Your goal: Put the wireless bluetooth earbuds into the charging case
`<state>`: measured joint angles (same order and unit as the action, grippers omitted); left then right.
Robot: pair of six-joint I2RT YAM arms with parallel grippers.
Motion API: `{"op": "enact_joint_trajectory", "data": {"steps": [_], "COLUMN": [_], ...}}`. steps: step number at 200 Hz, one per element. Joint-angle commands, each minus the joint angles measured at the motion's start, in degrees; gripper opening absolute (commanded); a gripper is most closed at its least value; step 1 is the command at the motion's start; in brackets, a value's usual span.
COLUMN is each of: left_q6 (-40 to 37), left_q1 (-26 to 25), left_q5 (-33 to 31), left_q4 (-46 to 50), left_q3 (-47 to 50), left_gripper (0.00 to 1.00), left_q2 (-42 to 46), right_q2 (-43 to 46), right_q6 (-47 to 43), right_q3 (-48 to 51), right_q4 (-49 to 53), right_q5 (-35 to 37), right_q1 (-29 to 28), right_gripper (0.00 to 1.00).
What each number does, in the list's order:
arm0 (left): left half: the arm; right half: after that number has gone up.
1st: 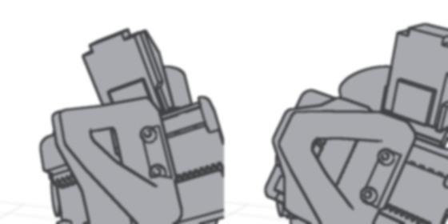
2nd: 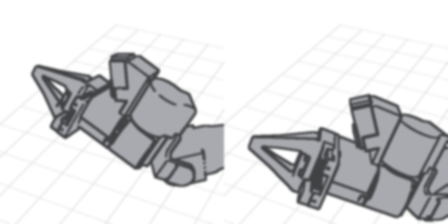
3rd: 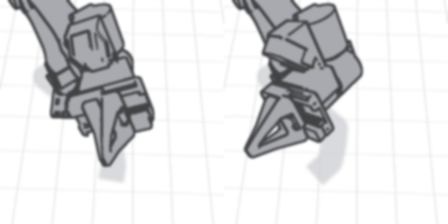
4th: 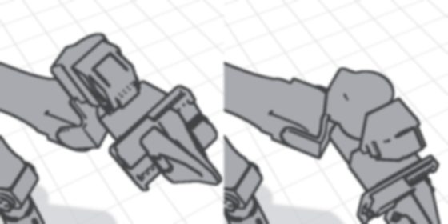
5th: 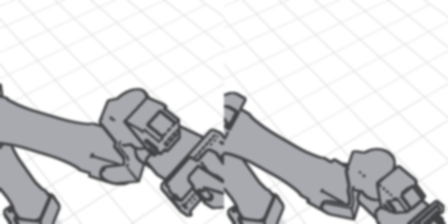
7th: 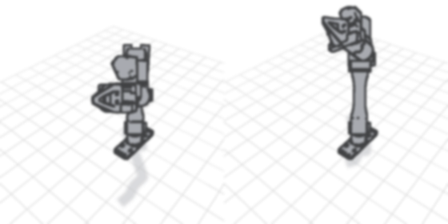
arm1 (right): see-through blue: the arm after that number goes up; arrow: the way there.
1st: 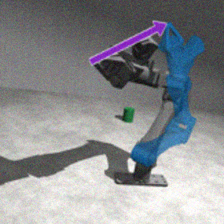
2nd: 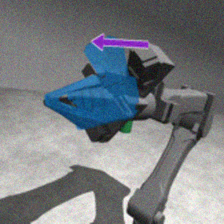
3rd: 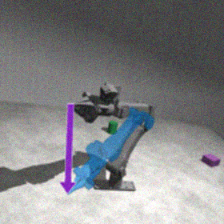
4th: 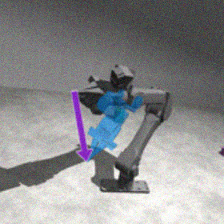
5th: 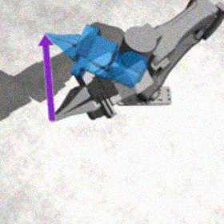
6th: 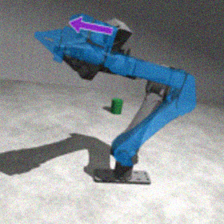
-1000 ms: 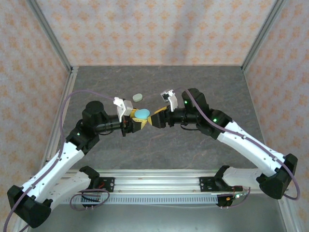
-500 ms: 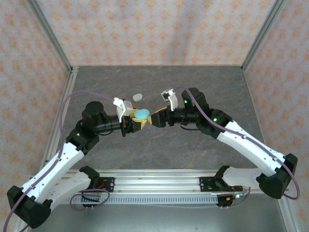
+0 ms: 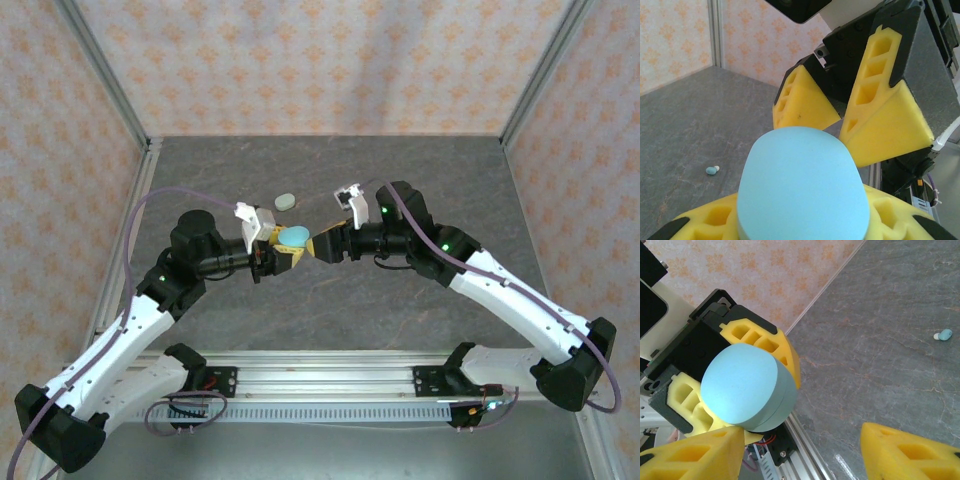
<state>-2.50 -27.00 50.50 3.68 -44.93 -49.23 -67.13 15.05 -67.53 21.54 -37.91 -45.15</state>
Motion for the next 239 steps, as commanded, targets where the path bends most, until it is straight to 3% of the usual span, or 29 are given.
{"op": "enact_joint_trajectory", "data": {"steps": [1, 60, 102, 173, 239], "left_q6": [-2.7, -2.8, -3.2, -7.2, -9.0], "left_q1": [-0.9, -0.9, -1.0, -1.0, -1.1], "left_q5": [3.8, 4.2, 4.3, 9.5, 14.5], "left_q4": [2.8, 2.9, 3.3, 9.8, 13.8], "left_q3": [-0.1, 0.1, -0.2, -5.1, -8.6], "left_gripper": [0.14, 0.13, 0.13, 0.14, 0.15], "left_q2": [0.3, 0.5, 0.6, -0.9, -3.7], "right_q2": [-0.3, 0.1, 0.2, 7.4, 6.1], "right_q6": [2.0, 4.1, 3.2, -10.6, -17.4], "right_q3": [-3.1, -2.2, -0.5, 5.0, 5.1], "right_q4": [-4.7, -6.4, -9.7, -8.2, -7.6], "right_q5": [3.0, 2.4, -3.2, -10.7, -10.4], "right_q1": [1.8, 2.9, 2.9, 2.1, -2.9], "right_gripper": [0.62, 0.62, 0.62, 0.67, 0.70]}}
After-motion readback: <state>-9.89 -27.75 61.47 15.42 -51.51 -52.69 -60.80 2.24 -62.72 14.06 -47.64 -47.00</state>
